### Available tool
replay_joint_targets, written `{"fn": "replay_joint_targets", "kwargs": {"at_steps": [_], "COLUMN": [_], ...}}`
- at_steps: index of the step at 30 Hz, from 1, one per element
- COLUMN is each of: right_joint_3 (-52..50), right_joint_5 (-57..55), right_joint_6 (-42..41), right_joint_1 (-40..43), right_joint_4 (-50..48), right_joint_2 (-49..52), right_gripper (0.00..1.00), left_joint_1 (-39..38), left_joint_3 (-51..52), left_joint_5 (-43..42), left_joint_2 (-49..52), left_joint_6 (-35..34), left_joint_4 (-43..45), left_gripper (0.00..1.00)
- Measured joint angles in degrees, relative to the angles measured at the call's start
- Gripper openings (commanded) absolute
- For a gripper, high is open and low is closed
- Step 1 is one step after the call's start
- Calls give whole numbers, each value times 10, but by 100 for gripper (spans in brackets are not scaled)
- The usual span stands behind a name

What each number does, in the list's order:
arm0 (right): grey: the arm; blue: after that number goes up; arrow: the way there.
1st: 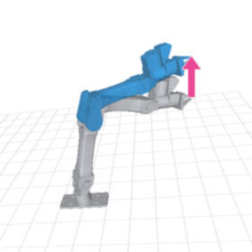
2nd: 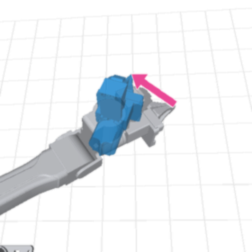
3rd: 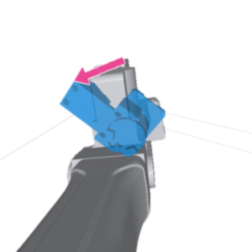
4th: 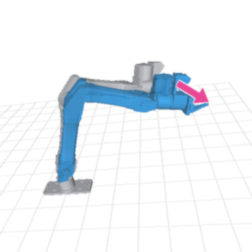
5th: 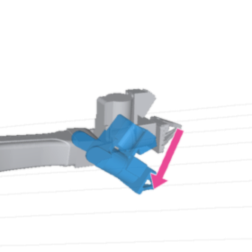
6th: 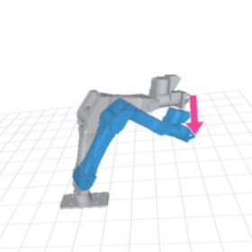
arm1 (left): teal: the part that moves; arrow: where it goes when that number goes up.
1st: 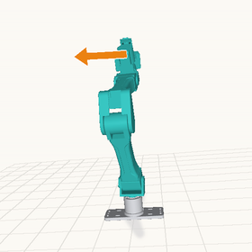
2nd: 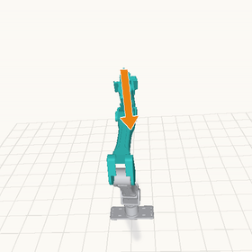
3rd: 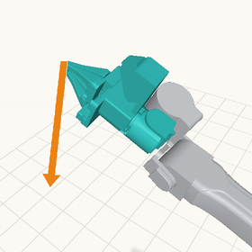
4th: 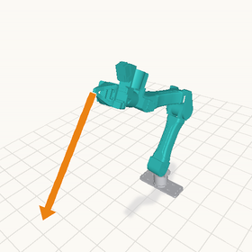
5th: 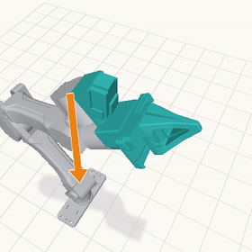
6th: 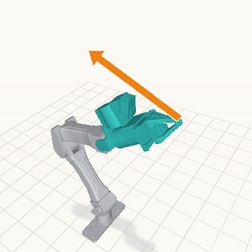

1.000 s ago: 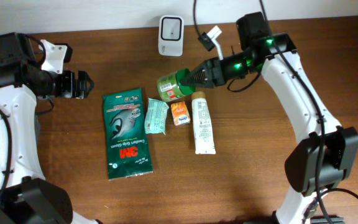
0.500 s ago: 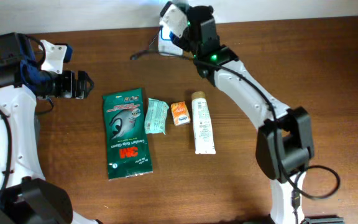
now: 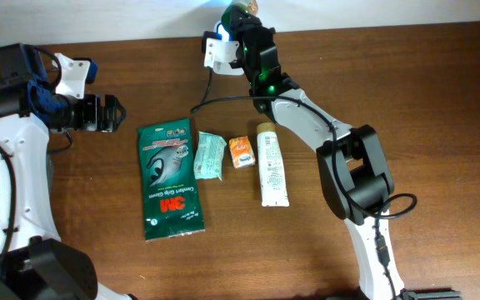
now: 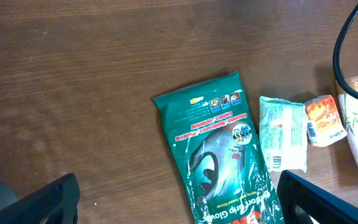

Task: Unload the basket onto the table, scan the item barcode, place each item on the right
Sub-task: 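Carry the green jar to the white scanner and hold it there, then move the jar right and set it down near the right edge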

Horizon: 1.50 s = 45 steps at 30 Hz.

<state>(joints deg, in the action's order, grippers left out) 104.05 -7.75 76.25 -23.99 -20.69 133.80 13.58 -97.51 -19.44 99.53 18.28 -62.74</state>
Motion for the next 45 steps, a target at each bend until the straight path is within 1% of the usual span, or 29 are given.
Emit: {"fn": "replay_joint_targets", "kwargs": {"at_steps": [2,7,8,9,11,13,16,18,19,20,24,25,28,30,31,36,38,39,41,43,45], "right_joint_3": [0,0,1,1,3,3,4,3,4,4,8,3,-38,-70,-76,-82,-81,-72,-48,-40,-37], "right_joint_5": [-14,-108,-136,-149,-161,-160,-125,-79,-47,-1,78,92,131,161,171,184,184,188,242,333,418], "right_joint_6": [-37,-205,-265,-300,-381,-482,-571,-622,-639,-656,-671,-672,-641,-600,-585,-563,-577,-607,-684,-717,-733], "right_joint_1": [0,18,34,50,79,119,142,151,157,171,225,242,281,292,292,291,291,291,292,292,291], "right_joint_4": [0,4,41,68,137,212,286,349,392,458,607,629,627,621,618,623,635,646,671,713,752], "right_joint_2": [0,0,-3,-6,-9,-12,-27,-50,-67,-92,-129,-129,-129,-130,-130,-138,-180,-214,-287,-331,-344], "right_gripper": [59,59,59,59,59,59,59,59,59,59,58,58,59,91,98,98,98,98,98,98,98], "left_joint_1": [0,0,0,0,0,0,0,0,0,0,0,0,0,0,0,0,0,0,0,0,0], "left_joint_3": [0,0,0,0,0,0,0,0,0,0,0,0,0,0,0,0,0,0,0,0,0], "left_joint_5": [0,0,0,0,0,0,0,0,0,0,0,0,0,0,0,0,0,0,0,0,0], "left_joint_2": [0,0,0,0,0,0,0,0,0,0,0,0,0,0,0,0,0,0,0,0,0], "left_joint_6": [0,0,0,0,0,0,0,0,0,0,0,0,0,0,0,0,0,0,0,0,0], "left_joint_4": [0,0,0,0,0,0,0,0,0,0,0,0,0,0,0,0,0,0,1,0,0], "left_gripper": [99,99,99,99,99,99,99,99,99,99,99,99,99,99,99,99,99,99,99,99,99]}}
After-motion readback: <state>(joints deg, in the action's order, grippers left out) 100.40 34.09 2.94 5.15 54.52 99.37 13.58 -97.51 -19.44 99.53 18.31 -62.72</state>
